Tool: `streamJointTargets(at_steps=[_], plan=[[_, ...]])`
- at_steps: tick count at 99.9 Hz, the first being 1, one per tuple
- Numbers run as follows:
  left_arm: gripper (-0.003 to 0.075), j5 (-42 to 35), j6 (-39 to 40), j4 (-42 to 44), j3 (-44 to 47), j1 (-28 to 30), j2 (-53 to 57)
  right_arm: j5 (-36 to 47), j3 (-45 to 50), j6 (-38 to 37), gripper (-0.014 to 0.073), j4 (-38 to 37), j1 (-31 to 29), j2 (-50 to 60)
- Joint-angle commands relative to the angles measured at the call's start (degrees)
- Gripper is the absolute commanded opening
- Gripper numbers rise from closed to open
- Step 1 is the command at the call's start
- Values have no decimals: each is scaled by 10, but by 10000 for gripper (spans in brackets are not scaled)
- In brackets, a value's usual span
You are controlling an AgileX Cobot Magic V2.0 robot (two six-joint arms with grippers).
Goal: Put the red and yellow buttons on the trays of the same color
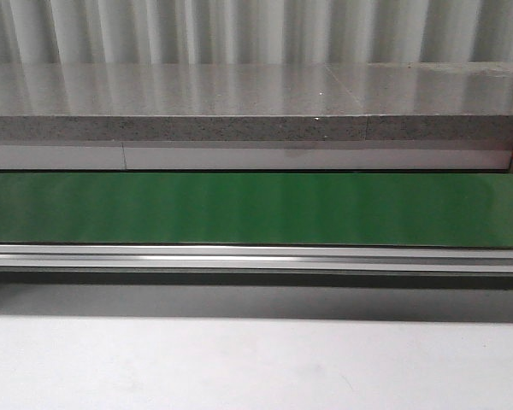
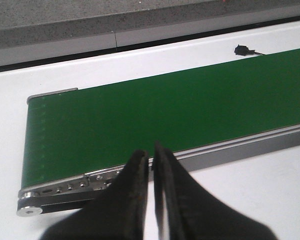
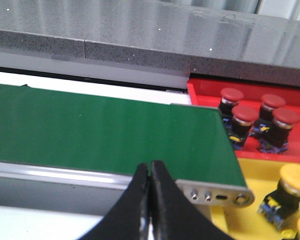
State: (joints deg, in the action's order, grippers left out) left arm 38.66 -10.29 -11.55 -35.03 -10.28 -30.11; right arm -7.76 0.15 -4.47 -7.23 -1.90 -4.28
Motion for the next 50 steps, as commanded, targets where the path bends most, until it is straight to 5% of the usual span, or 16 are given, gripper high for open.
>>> streamJointTargets(at_steps=[1,50], plan=[[-6,-40,-1,-10,-16,-5,-4,42,13,9,-67,22,-4,31],[-6,-41,-1,-10,-16,-5,-5,26,11,40,-67,53,-6,58]])
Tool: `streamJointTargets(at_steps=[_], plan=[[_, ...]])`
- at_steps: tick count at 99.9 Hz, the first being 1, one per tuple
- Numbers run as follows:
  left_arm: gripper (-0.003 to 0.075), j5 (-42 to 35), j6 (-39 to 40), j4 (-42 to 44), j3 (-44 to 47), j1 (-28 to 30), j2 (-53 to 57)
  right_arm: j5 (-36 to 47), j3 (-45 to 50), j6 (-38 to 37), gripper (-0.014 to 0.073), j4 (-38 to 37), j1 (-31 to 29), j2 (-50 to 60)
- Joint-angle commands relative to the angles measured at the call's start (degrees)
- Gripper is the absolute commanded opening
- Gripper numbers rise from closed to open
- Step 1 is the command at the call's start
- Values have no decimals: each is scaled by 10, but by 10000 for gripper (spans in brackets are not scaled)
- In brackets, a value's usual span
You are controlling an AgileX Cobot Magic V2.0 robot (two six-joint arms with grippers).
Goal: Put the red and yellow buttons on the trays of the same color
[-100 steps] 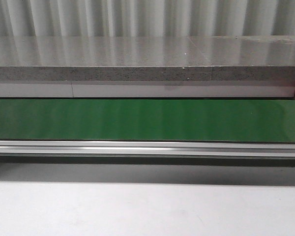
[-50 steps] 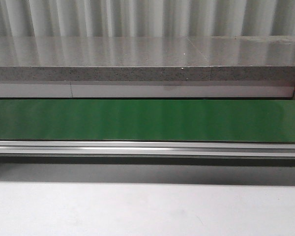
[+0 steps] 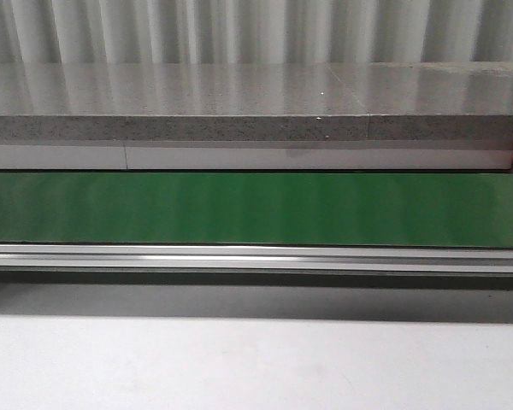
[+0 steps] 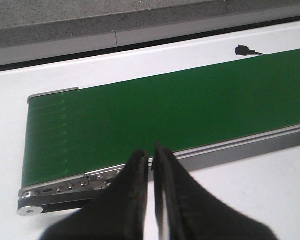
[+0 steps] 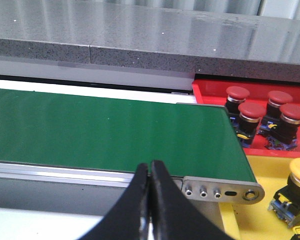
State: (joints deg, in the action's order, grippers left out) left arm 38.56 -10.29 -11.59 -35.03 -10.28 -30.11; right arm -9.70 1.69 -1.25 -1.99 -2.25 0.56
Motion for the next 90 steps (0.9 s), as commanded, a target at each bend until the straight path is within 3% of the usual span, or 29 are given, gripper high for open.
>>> streamJointTargets(at_steps=[1,72,81,90], plan=[[-6,-40,-1,-10,-16,-5,-5,45,-4,8,-67,0,-2,10],[-6,-41,0,-9,-14,-5,-4,45,-4,8,-67,0,-2,10],[-6,-74,9,28,-3,-5,25,45,-4,8,-67,0,-2,10],[-6,-177,50,81,42,-2,59,45,-4,8,-67,0,-2,10]])
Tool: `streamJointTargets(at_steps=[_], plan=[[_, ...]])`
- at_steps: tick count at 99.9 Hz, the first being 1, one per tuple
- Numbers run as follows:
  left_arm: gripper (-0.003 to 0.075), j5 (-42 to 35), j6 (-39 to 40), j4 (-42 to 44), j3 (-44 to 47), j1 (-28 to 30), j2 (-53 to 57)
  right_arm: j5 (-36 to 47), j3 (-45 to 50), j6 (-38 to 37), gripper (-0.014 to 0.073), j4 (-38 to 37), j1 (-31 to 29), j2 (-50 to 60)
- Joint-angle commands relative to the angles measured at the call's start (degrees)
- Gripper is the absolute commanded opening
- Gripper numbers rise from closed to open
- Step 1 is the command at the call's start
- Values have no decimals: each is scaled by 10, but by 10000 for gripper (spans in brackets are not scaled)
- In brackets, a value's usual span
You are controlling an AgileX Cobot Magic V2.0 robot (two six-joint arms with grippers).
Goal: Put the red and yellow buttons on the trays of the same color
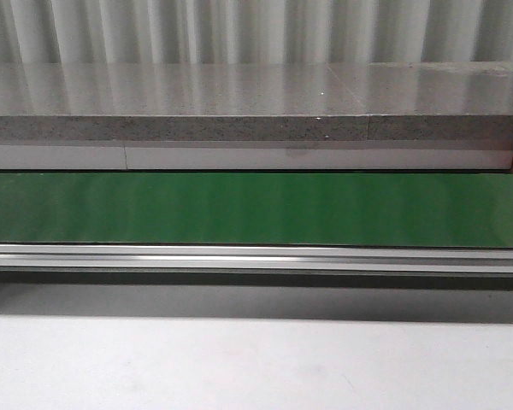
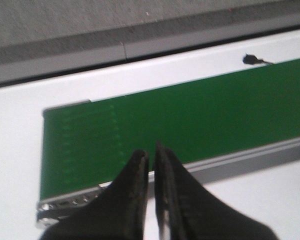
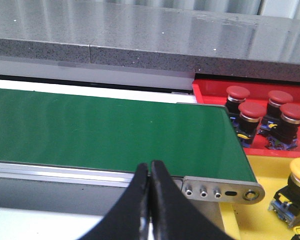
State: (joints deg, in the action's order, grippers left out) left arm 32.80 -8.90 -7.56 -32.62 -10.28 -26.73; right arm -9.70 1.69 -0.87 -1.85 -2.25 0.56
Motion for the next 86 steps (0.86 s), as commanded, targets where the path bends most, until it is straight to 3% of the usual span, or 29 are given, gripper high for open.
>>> streamJointTargets(at_steps=[1,16,48,54,86], plan=[[-6,-127,39,46,23,-2,28,45,-4,4,-67,-1,-2,10],[-6,-256,53,69,131,26,101,45,-4,4,-67,-1,-2,10],[-6,-320,95,86,335,43,296,45,-4,4,-67,-1,-2,10],[-6,-271,95,87,326,43,284,44,-4,4,-67,-1,-2,10],[-6,-283,95,86,331,42,291,44,-4,4,-67,-1,-2,7]])
